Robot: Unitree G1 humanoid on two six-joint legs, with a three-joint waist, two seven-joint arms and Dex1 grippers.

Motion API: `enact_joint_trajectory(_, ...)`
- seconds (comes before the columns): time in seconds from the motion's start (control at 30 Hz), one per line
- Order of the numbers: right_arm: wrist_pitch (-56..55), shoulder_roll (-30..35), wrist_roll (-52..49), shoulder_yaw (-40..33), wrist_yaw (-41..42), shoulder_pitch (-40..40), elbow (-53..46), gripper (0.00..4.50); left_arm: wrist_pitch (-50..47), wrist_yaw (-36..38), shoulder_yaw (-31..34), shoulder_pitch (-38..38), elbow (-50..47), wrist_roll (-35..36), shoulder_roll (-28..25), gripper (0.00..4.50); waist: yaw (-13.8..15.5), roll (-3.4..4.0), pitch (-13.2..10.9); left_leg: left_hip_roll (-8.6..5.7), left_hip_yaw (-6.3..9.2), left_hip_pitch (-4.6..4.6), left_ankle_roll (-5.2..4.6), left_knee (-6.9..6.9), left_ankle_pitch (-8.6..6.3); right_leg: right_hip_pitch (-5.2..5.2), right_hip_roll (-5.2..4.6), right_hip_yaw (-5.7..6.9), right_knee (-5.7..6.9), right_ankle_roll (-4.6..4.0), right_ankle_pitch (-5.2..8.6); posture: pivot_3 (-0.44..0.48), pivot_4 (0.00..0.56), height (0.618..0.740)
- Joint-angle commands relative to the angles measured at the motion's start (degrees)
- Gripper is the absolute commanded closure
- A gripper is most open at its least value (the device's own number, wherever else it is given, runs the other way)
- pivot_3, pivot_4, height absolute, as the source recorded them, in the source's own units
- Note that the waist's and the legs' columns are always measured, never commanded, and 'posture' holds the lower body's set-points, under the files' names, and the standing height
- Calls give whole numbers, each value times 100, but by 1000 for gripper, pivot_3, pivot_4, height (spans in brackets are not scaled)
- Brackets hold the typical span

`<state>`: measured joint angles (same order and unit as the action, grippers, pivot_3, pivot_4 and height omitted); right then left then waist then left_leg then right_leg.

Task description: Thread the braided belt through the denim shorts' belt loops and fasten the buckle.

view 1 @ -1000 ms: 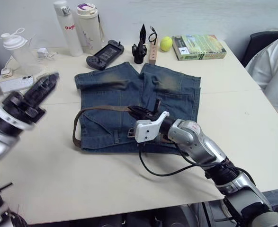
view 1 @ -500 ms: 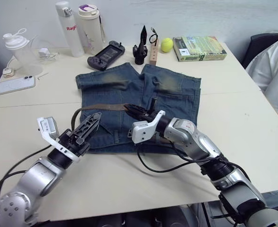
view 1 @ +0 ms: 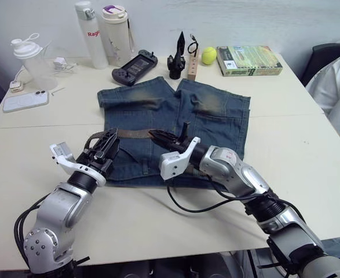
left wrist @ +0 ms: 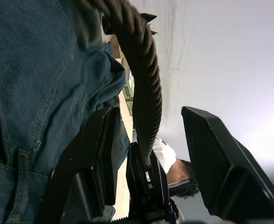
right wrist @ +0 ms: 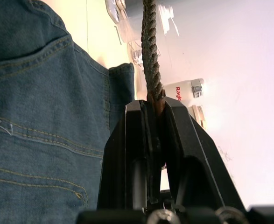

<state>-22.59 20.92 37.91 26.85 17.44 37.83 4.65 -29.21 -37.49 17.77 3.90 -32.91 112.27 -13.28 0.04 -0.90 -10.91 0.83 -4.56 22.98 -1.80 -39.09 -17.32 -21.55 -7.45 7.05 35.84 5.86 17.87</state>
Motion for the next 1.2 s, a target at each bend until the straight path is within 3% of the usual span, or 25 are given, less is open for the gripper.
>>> enact_joint_trajectory(0.03,-84,-60,-21,-73,-69,-5,-272,4500,80,-207,-202,246,-118,73,147,2133,-8,0,0,0,0,0,0,0,0,0,0,-1,0,0,0,0,150,720)
enact_joint_trajectory(0.17,-60,-76,-27,-95,-54,-26,-284,4500,243,-607,-546,599,-175,73,316,2133,-3,0,0,0,1,1,0,0,0,1,2,-1,-3,0,0,0,150,720)
enact_joint_trajectory(0.27,-33,-77,-45,-118,-24,-47,-310,4500,383,-820,-615,720,-198,73,381,2894,-8,0,0,1,1,1,0,0,0,2,3,-1,-6,0,0,0,150,720)
enact_joint_trajectory(0.37,-21,-85,-47,-133,-10,-61,-322,4500,478,-895,-615,743,-201,73,430,4346,-9,0,0,3,1,1,0,2,1,2,5,-1,-9,0,0,0,150,720)
enact_joint_trajectory(0.4,-18,-88,-49,-138,-2,-65,-324,4500,488,-902,-614,752,-189,73,437,4440,-9,0,0,3,1,1,1,2,1,2,5,-1,-9,0,0,0,150,720)
enact_joint_trajectory(1.2,126,-117,-254,-227,325,-208,-425,4500,-553,890,330,87,1086,73,-142,4440,-9,1,-1,5,1,5,3,8,1,2,10,0,-19,1,1,0,150,720)
